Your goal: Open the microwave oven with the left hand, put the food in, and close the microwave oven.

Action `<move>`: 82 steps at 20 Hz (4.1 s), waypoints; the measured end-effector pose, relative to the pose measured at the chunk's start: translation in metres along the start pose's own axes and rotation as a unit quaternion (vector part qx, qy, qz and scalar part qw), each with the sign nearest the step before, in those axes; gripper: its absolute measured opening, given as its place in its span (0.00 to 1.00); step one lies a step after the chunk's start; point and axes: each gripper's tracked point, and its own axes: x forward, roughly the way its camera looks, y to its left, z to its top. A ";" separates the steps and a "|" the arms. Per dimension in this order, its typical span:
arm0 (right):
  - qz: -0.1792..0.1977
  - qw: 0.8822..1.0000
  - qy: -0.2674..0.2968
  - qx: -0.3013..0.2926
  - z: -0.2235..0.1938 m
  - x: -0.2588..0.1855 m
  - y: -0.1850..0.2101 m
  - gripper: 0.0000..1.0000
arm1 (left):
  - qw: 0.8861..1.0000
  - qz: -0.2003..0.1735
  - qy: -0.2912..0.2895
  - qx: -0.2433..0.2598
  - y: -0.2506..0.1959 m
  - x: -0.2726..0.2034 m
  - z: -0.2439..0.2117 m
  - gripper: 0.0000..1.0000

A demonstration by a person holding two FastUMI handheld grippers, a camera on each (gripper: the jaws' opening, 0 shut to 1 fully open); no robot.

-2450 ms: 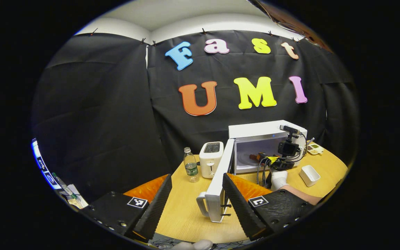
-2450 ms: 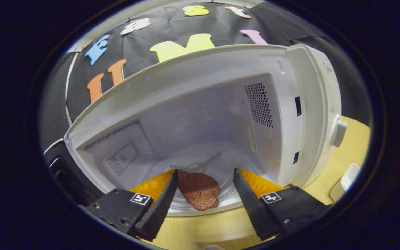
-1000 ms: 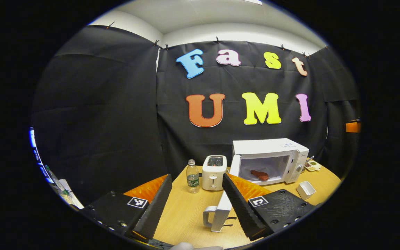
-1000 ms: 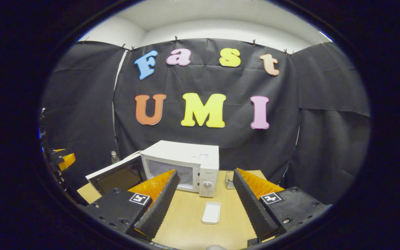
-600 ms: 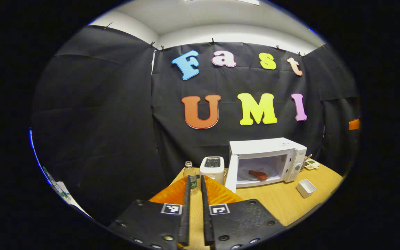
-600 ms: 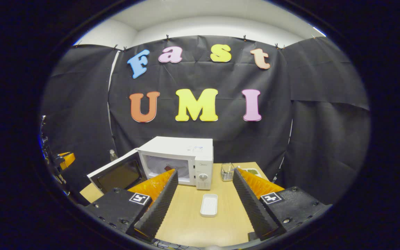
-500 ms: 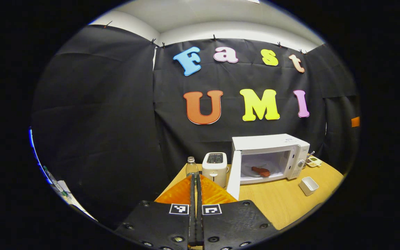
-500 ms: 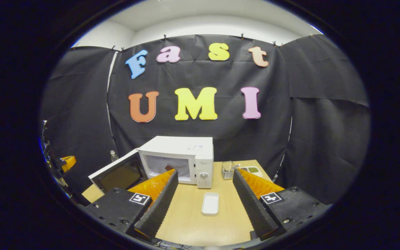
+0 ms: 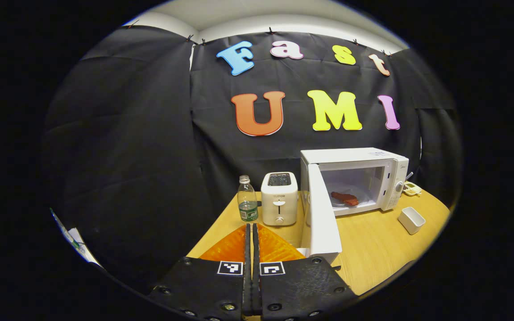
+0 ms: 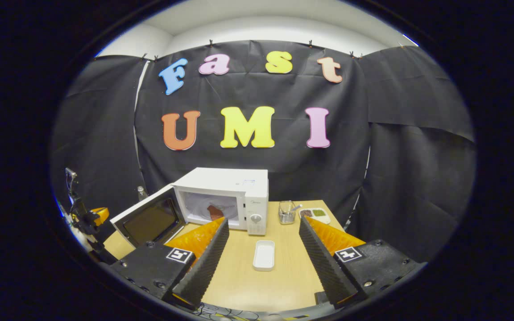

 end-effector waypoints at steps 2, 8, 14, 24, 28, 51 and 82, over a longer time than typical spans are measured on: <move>-0.007 1.000 0.010 0.000 0.000 -0.001 -0.001 1.00 | 1.000 -0.003 0.013 0.013 -0.004 0.007 -0.012 0.00; 0.013 1.000 0.009 0.007 0.007 -0.008 0.018 1.00 | 0.999 -0.030 0.025 -0.017 -0.030 0.008 -0.024 0.00; 0.003 1.000 0.009 0.005 0.010 -0.017 0.008 1.00 | 0.996 -0.084 0.033 -0.017 -0.093 0.009 -0.030 0.00; -0.011 0.999 0.020 0.027 0.009 -0.003 -0.033 1.00 | 0.985 -0.168 0.041 -0.010 -0.204 0.015 -0.027 0.00; -0.012 0.999 0.025 0.030 0.011 0.013 -0.051 1.00 | 0.980 -0.192 0.044 -0.007 -0.244 0.024 -0.023 0.00; 0.009 0.997 0.060 0.039 0.018 0.113 -0.146 1.00 | 0.980 -0.187 0.065 -0.018 -0.387 0.161 -0.001 0.00; 0.051 0.996 0.062 0.046 0.017 0.126 -0.137 0.90 | 0.991 -0.085 0.087 0.056 -0.339 0.166 -0.009 0.97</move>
